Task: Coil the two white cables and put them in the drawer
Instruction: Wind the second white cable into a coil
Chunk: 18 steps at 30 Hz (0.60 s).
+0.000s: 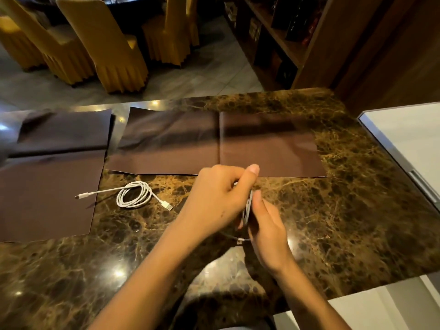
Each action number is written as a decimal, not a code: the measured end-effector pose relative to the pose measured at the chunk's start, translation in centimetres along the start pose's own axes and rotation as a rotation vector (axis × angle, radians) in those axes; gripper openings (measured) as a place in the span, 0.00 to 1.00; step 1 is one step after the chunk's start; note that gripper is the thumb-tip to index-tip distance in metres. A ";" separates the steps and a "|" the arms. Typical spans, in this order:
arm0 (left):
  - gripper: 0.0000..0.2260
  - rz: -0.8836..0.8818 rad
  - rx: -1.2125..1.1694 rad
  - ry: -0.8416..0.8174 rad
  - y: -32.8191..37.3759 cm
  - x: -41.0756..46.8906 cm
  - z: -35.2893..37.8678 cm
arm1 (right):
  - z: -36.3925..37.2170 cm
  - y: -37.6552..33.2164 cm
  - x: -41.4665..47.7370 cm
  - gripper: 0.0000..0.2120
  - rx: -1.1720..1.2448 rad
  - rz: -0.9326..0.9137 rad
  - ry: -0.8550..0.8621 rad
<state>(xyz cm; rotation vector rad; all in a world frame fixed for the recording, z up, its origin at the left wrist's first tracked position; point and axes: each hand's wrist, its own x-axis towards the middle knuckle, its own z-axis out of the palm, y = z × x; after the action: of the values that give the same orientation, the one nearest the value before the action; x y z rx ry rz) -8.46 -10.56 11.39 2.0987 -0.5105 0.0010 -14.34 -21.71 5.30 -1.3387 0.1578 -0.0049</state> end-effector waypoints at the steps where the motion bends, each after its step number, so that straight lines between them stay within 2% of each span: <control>1: 0.27 -0.018 -0.006 -0.010 -0.2 0.5 0.0 | 0.2 0.0 -0.5 0.26 -0.005 0.005 -0.001; 4: 0.27 -0.051 -0.079 -0.075 -0.8 1.6 0.3 | 0.7 -0.7 -1.7 0.20 0.019 -0.029 -0.047; 7: 0.28 -0.070 -0.302 -0.121 -1.1 1.5 1.3 | 1.2 -1.9 -2.5 0.19 0.153 -0.057 -0.079; 10: 0.26 -0.090 -0.463 -0.055 -0.9 0.7 2.3 | 1.5 -3.2 -2.8 0.17 0.349 -0.080 -0.134; 13: 0.25 -0.082 -0.498 0.036 -0.8 -0.1 3.0 | 1.1 -4.5 -2.9 0.15 0.510 -0.050 -0.204; 18: 0.25 -0.055 -0.524 0.098 -1.0 -0.9 3.5 | 0.3 -6.4 -2.5 0.13 0.560 0.002 -0.232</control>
<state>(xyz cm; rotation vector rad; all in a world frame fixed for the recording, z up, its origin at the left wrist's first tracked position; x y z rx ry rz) -9.59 -12.62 8.49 1.5899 -0.3476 -0.0559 -16.19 -22.64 11.87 -0.7719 -0.0403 0.1010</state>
